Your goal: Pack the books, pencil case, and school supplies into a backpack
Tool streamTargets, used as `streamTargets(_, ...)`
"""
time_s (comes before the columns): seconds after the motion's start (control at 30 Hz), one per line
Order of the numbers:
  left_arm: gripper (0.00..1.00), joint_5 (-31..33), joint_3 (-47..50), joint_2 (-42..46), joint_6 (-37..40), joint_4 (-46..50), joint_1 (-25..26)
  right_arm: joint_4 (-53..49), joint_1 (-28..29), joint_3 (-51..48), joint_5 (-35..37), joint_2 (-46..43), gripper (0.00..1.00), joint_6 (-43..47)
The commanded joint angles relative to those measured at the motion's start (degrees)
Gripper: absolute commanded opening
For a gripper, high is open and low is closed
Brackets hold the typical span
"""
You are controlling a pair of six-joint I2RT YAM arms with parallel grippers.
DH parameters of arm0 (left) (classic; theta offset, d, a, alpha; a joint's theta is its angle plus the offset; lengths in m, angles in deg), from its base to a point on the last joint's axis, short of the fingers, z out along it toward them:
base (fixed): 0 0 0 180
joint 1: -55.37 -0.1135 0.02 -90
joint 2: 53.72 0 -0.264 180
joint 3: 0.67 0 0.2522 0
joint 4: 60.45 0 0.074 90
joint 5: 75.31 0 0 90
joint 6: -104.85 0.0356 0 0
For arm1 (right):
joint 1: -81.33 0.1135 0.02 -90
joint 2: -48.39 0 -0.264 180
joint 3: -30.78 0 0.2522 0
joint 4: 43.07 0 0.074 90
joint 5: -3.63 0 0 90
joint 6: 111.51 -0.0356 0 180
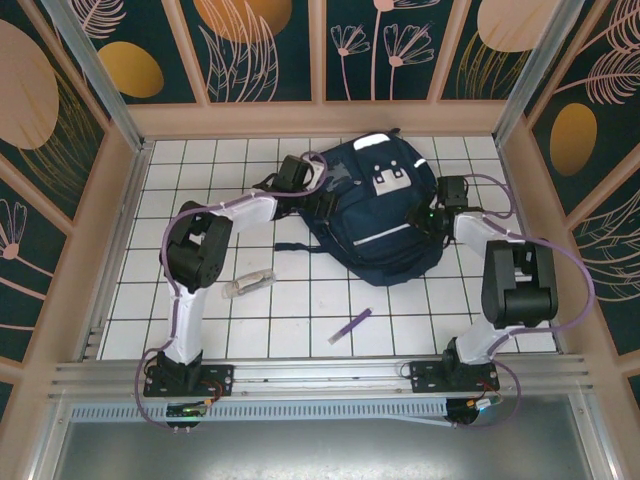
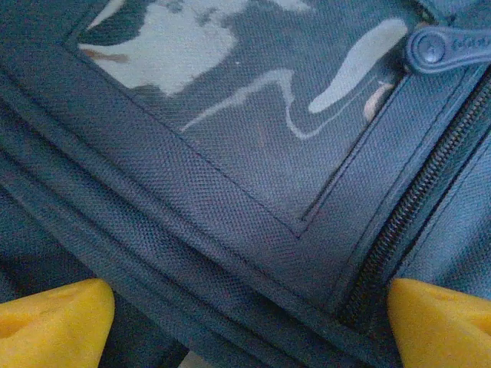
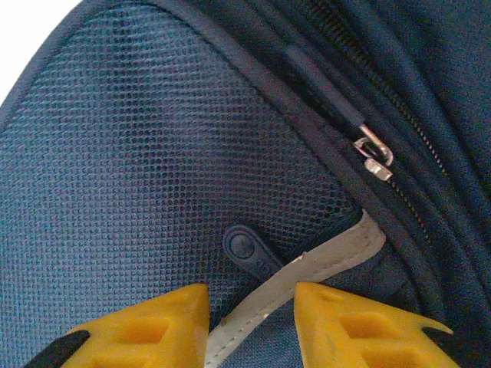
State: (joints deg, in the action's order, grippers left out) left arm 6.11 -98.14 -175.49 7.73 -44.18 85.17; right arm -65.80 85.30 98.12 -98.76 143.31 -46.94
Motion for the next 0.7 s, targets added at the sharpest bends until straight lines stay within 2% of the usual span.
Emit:
streamTargets(0.0, 0.88, 2.5, 7.4, 5.1, 1.1, 4.1, 0.3, 5.6, 0.3, 2.0, -1.2, 4.3, 0.35, 1.9)
streamTargets(0.23, 0.84, 1.9, 19.2, 14.8, -0.6, 7.7, 3.3, 14.5, 1.0, 7.1, -6.8, 11.6, 0.34, 3.6)
streamTargets(0.33, 0.81, 1.7, 21.5, 19.0, 2.4, 10.4, 5.7, 17.4, 2.7, 12.1, -9.7, 16.8, 0.33, 4.1)
streamTargets(0.43, 0.76, 6.2, 21.6, 23.2, 10.1, 13.6, 7.7, 19.4, 6.1, 17.2, -8.6, 21.1, 0.33, 3.9)
streamTargets(0.53, 0.77, 7.1, 20.1, 27.5, 20.4, 15.8, 7.9, 20.7, 8.0, 22.4, -10.2, 25.1, 0.34, 1.7)
streamTargets(0.67, 0.77, 10.6, 20.2, 29.7, 34.6, 11.1, 7.9, 23.7, 8.0, 25.0, -14.2, 25.5, 0.35, -0.7)
